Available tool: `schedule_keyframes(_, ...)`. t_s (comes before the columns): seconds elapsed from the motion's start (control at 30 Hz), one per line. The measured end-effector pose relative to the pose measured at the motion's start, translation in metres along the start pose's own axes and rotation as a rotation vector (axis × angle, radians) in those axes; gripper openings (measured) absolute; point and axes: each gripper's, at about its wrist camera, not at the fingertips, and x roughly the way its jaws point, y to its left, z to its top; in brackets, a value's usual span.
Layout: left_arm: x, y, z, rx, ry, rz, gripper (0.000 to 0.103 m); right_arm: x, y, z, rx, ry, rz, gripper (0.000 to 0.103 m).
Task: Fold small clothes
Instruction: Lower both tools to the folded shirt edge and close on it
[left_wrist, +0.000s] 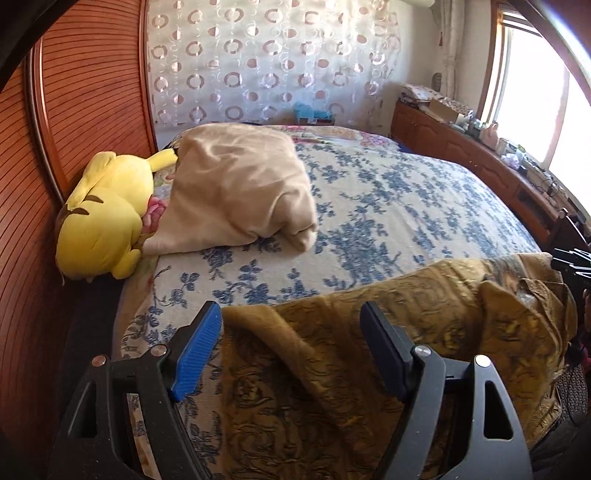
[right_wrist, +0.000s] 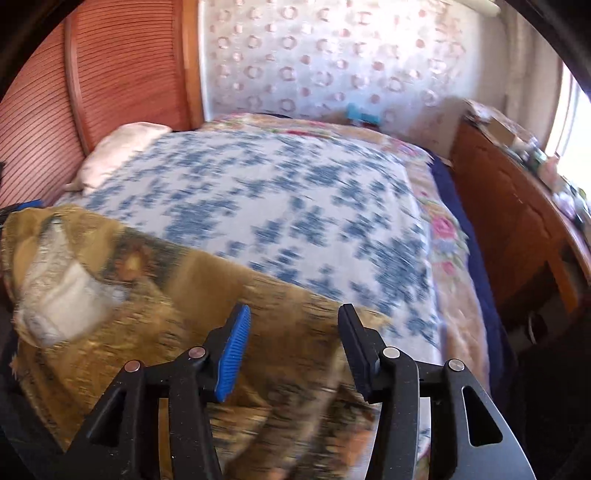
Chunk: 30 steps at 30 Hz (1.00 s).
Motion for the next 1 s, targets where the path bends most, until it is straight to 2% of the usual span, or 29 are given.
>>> schedule_keyframes(0.23,0.018,0.011,-0.005,-0.007,0.047,0.060,0.079,0.019,-0.015,-0.007,0.067,0.032,-0.005,0.054)
schedule_keyframes(0.37,0.021,0.025,-0.011,-0.053,0.049,0.093,0.079,0.022,-0.022,-0.009,0.106,0.038,0.019,0.055)
schedule_keyframes(0.47,0.021,0.033,-0.013,-0.090,0.045,0.073,0.079,0.024,-0.028,-0.011,0.131,0.039,0.047,0.055)
schedule_keyframes(0.57,0.024,0.031,-0.014,-0.073,0.050,0.075,0.079,0.029,-0.033,-0.013,0.146,0.042,0.063,0.056)
schedule_keyframes(0.63,0.026,0.028,-0.012,-0.069,0.054,0.070,0.079,0.030,-0.034,-0.014,0.148,0.040,0.057,0.060)
schedule_keyframes(0.77,0.029,0.022,-0.010,-0.060,0.060,0.013,0.069,0.032,-0.035,-0.015,0.154,0.026,0.041,0.065)
schedule_keyframes(0.93,0.031,0.017,-0.010,-0.034,0.060,0.003,0.061,0.032,-0.031,-0.017,0.133,0.017,0.031,0.065)
schedule_keyframes(1.0,0.030,0.019,-0.009,-0.046,0.056,-0.007,0.052,0.031,-0.030,-0.018,0.119,0.017,0.026,0.065)
